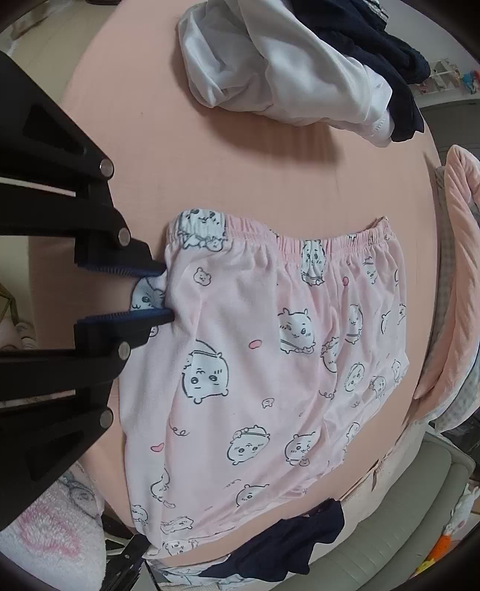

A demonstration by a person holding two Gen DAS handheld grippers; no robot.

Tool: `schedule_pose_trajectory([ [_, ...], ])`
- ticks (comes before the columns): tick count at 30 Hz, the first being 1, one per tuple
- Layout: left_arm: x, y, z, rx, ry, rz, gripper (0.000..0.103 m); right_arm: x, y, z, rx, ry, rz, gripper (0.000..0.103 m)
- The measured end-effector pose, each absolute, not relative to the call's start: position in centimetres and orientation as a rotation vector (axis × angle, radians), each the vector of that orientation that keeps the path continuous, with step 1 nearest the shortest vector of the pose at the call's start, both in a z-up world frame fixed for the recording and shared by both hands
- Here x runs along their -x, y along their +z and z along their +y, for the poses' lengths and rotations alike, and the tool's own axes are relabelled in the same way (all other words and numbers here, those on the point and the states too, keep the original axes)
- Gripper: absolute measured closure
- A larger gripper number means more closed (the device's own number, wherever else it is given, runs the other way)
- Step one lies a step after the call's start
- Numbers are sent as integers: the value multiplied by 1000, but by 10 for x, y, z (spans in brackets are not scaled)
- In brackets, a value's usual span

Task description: Fold clothes

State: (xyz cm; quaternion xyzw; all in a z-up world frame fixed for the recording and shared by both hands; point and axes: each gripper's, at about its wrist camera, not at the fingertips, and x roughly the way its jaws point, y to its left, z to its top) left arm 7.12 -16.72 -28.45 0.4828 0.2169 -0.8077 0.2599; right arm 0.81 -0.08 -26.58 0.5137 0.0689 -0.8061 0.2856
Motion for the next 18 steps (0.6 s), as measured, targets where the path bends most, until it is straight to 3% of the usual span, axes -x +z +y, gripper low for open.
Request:
schedule_pose_trajectory([
  [11, -66, -269, -175, -1278, -2202, 594, 93, 6, -245, -8, -1332, -2168, 145, 91],
  [18, -68, -266, -184, -1225, -2194, 716, 93, 17, -231, -11, -1311, -2173, 128, 91],
])
